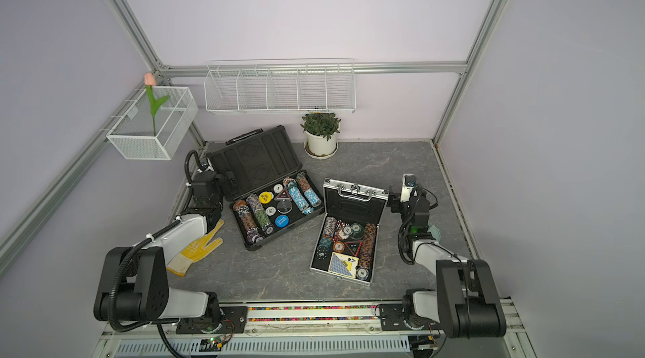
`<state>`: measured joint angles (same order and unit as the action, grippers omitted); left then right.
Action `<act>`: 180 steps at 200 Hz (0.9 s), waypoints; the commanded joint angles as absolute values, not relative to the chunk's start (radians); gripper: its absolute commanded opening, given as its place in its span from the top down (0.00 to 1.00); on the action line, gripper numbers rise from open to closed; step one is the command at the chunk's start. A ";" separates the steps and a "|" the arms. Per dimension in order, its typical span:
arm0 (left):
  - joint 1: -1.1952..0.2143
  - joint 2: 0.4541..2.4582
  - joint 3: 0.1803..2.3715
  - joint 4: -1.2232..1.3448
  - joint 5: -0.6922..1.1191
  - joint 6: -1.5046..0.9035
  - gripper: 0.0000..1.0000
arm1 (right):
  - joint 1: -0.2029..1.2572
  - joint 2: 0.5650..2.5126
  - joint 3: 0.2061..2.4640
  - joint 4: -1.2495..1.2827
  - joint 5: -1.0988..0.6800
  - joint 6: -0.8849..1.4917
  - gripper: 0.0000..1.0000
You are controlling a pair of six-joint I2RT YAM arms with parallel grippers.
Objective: Close the poker set cases
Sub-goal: Move the poker set case to the center of the board.
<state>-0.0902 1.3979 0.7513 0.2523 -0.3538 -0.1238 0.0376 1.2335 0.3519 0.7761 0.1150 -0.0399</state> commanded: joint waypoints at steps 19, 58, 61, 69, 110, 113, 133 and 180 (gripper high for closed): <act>-0.210 1.344 0.779 0.029 -0.301 -0.182 0.00 | 0.066 1.068 0.400 0.466 0.136 -0.011 0.11; -0.262 1.299 0.756 0.031 -0.175 -0.242 0.00 | 0.082 0.957 0.464 0.228 0.264 0.054 0.12; -0.267 1.294 0.753 0.033 -0.166 -0.243 0.00 | 0.082 0.953 0.473 0.203 0.281 0.061 0.11; -0.274 1.282 0.743 0.039 -0.143 -0.247 0.00 | 0.082 0.947 0.497 0.137 0.323 0.079 0.12; -0.301 1.225 0.696 0.069 -0.027 -0.255 0.00 | 0.089 0.967 0.601 -0.166 0.463 0.201 0.12; -0.306 1.221 0.695 0.068 -0.024 -0.255 0.00 | 0.090 0.969 0.606 -0.183 0.468 0.210 0.12; -0.344 1.199 0.692 0.053 -0.016 -0.242 0.00 | 0.096 0.971 0.635 -0.285 0.469 0.267 0.12; -0.428 1.179 0.698 0.047 0.015 -0.233 0.00 | 0.131 0.989 0.691 -0.495 0.468 0.329 0.11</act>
<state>-0.4011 1.1915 0.6975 0.0540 -0.0223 -0.2310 0.1120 0.9813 0.6529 -0.3290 0.4438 0.2543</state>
